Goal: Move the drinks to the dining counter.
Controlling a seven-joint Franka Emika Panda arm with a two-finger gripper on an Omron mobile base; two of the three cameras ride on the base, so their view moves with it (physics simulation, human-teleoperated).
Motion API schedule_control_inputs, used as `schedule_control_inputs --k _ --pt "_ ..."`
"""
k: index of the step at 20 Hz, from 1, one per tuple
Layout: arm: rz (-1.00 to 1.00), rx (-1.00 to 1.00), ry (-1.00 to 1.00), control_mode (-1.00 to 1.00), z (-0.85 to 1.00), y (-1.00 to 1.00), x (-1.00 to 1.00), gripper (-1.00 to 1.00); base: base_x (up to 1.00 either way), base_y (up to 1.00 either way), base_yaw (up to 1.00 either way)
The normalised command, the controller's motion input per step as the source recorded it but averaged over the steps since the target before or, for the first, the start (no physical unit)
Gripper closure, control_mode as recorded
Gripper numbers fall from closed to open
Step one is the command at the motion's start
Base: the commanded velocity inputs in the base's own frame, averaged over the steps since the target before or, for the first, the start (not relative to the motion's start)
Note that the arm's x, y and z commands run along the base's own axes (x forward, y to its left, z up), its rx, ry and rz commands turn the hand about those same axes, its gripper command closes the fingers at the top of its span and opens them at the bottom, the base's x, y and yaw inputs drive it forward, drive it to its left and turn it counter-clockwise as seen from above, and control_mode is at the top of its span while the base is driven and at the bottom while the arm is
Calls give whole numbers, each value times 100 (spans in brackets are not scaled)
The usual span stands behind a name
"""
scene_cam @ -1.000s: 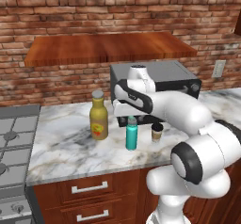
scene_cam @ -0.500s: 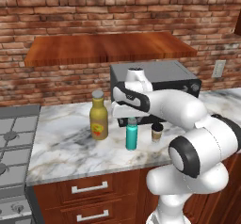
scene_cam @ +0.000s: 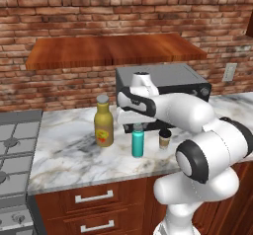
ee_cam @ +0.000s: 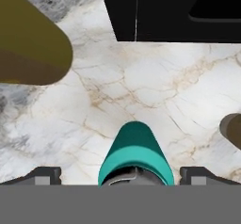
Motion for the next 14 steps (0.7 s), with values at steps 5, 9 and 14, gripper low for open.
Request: schedule_control_inputs --k 5,9,14 --pt "0 0 0 -100 -50 -14 -30 100 0 0 0" --pt "0 0 0 -100 -48 -25 -43 100 0 0 0" --pt "0 0 -4 -100 -32 -8 -34 100 0 0 0"
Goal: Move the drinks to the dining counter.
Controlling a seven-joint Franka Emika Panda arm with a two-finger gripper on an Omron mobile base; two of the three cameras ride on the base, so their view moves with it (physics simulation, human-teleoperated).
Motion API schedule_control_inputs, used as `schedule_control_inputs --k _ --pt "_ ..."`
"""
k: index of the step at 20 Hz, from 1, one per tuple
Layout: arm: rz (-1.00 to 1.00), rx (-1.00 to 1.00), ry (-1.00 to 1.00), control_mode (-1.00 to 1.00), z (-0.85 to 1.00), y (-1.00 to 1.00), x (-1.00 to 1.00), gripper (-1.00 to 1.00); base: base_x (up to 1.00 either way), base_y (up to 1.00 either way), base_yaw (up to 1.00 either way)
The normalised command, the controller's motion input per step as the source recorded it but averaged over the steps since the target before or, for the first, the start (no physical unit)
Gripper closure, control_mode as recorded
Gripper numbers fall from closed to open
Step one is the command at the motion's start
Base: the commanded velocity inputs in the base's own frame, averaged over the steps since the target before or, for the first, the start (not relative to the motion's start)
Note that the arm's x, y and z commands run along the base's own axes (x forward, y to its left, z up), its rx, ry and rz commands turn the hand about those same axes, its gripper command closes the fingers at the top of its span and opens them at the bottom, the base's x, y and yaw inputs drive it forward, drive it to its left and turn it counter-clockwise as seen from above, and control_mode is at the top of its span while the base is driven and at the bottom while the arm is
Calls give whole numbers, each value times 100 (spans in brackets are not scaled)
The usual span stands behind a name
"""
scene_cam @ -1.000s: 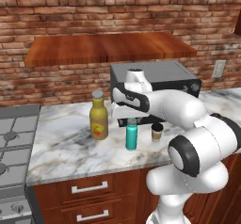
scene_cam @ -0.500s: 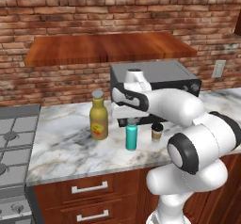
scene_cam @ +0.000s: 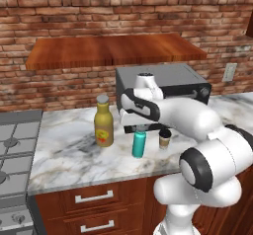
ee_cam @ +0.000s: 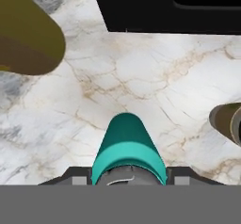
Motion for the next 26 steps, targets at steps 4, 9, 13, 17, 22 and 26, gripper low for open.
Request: schedule_control_inputs --k 4,9,13,17,22,26 --pt "-2 1 -15 -100 39 1 -46 100 0 0 0" --pt "0 1 -13 -100 48 0 -60 100 0 0 0" --pt "0 0 -11 -100 53 -2 -64 100 0 0 0" --pt "0 0 -10 -100 61 -7 -60 100 0 0 0" --pt "0 0 -7 -100 59 -15 -53 100 0 0 0" --pt "0 2 0 -100 44 -16 -22 100 0 0 0"
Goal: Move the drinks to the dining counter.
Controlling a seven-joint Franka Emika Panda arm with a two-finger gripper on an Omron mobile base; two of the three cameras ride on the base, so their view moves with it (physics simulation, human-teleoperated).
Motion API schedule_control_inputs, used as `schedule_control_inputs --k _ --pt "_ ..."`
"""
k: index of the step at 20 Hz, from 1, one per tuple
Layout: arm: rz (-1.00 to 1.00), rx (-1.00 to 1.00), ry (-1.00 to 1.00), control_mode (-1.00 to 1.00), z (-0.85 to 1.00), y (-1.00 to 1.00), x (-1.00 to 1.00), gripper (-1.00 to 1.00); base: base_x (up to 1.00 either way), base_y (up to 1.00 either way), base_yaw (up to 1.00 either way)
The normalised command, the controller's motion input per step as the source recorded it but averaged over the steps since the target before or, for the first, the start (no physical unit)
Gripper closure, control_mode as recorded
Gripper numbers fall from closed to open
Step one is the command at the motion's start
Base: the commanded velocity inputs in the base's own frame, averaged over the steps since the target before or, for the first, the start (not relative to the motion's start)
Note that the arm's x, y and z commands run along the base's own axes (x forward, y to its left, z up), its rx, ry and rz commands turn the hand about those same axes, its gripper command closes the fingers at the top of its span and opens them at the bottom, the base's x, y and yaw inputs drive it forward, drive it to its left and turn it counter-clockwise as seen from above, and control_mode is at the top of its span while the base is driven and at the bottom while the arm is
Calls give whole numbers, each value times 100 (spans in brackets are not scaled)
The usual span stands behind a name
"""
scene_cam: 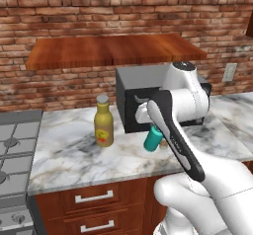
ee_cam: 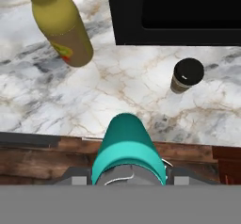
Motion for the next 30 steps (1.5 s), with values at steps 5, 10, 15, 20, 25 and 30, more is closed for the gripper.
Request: schedule_control_inputs --k 5,10,15,20,25,30 --pt "0 1 0 -100 49 -5 -15 100 0 0 0" --pt "0 1 0 -100 49 -3 -25 100 0 0 0" --pt "0 0 0 100 9 0 -10 100 -57 22 0" --pt "0 0 0 100 0 0 0 100 -58 76 21" --pt "0 0 0 100 0 0 0 100 -2 36 94" --pt "0 0 0 100 0 0 0 100 0 0 100"
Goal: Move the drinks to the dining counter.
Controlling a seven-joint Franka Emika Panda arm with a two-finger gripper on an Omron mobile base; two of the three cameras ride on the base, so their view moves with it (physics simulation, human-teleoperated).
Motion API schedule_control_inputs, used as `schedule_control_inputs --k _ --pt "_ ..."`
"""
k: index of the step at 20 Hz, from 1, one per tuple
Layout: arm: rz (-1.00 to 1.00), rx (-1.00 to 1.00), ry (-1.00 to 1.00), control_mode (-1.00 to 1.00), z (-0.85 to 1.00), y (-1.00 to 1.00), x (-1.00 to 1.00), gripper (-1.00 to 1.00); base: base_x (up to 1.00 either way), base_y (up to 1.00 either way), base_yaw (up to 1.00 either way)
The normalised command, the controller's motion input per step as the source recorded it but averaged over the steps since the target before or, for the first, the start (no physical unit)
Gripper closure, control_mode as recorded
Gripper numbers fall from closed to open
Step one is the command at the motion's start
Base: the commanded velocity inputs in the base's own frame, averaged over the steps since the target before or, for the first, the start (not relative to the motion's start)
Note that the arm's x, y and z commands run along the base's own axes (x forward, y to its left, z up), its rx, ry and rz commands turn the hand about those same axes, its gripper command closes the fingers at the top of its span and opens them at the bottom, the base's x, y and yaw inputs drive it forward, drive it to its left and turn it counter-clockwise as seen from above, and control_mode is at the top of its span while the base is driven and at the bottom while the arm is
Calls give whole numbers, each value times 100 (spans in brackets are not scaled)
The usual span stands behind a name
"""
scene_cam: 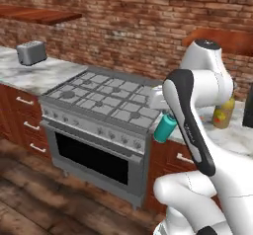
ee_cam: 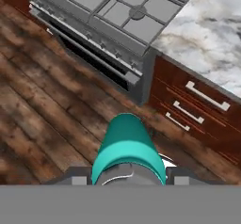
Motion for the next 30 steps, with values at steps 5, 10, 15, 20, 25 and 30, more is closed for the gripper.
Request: schedule_control_inputs --k 5,10,15,20,25,30 --pt "0 0 0 100 0 0 0 100 0 0 100" --pt "0 0 0 100 0 0 0 100 0 0 100" --pt "0 0 0 100 0 0 0 100 0 0 100" --pt "0 0 0 100 0 0 0 100 8 -2 93" --pt "0 0 0 100 0 0 0 100 43 61 21" --pt "0 0 0 100 0 0 0 100 85 -70 29"
